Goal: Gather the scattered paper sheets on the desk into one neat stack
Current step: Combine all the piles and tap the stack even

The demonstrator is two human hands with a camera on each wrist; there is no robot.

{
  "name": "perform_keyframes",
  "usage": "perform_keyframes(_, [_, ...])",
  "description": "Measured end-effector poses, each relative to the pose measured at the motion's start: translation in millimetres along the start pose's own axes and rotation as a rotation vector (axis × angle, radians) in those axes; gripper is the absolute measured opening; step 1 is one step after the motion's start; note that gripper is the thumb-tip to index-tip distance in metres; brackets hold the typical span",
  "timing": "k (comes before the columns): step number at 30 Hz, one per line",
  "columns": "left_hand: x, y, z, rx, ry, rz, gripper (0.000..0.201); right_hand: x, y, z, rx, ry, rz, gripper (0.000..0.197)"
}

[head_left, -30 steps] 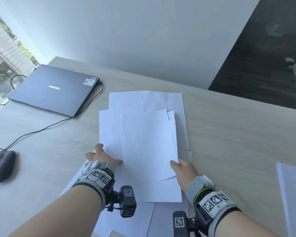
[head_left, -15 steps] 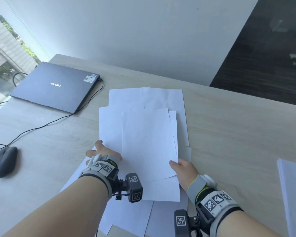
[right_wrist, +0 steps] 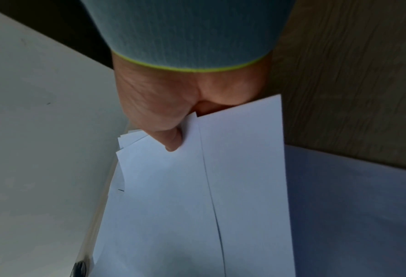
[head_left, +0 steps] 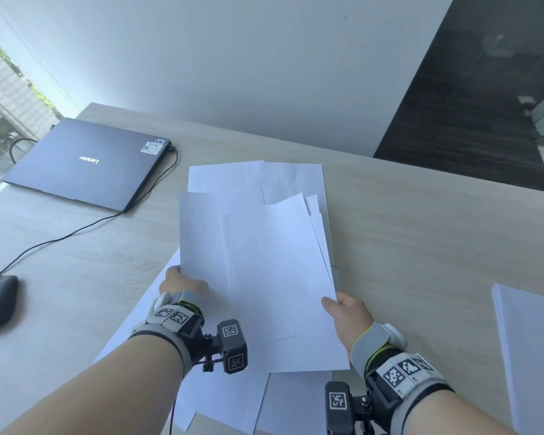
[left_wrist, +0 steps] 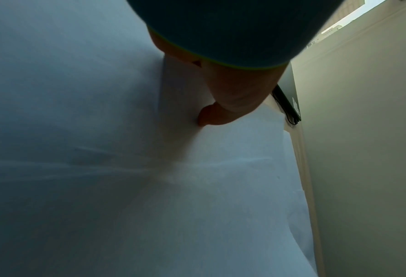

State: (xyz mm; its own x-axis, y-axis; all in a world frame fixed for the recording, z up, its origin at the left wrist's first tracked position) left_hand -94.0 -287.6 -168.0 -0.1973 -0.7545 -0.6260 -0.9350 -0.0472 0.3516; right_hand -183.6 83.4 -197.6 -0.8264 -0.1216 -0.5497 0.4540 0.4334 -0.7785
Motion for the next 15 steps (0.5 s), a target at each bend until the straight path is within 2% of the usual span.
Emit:
perform_keyframes(4, [-9.7, -4.2, 9.5, -0.149, -0.116, 0.129, 0.026, 2.2, 8.8, -13.8, 0.141, 0.025, 0.003, 0.017])
perform_keyframes(8, [-29.2, -17.0, 39.4, -0.242, -0.393, 0.102, 0.033, 5.0, 14.4, -24.4, 0.148, 0.064, -0.001, 0.018])
perform_keyframes(10, [-41.1, -22.1, 52.4, -0.242, -0.475, 0.078, 0.036, 2.7, 12.2, -20.0, 0.118, 0.058, -0.007, 0.018])
perform_keyframes(12, [-53.3, -22.7, 65.1, -0.231, -0.527, 0.075, 0.029, -0.1, 10.6, -9.3, 0.084, 0.02, -0.012, 0.015])
perform_keyframes(14, [-58.6, -19.5, 73.4, -0.201, -0.518, 0.116, 0.013, -4.5, 7.2, 4.2, 0.062, -0.042, -0.025, 0.014])
perform_keyframes(15, [-58.0, -17.1, 75.7, -0.169, -0.5, 0.152, 0.011, -5.8, 7.3, 9.1, 0.041, -0.059, -0.032, 0.016])
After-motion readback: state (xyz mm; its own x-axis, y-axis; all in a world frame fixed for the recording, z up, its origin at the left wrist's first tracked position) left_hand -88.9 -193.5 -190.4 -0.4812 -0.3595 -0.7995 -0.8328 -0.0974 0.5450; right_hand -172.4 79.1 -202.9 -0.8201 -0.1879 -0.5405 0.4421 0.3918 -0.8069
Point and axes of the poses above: each hand's wrist, its own x-axis towards the middle knuckle, its own z-axis out of the palm, y = z × x, the point moved 10 cm from there along x, towards the middle knuckle, and after that the axes turned 5 degrees about -z, right-handed, at the moved point
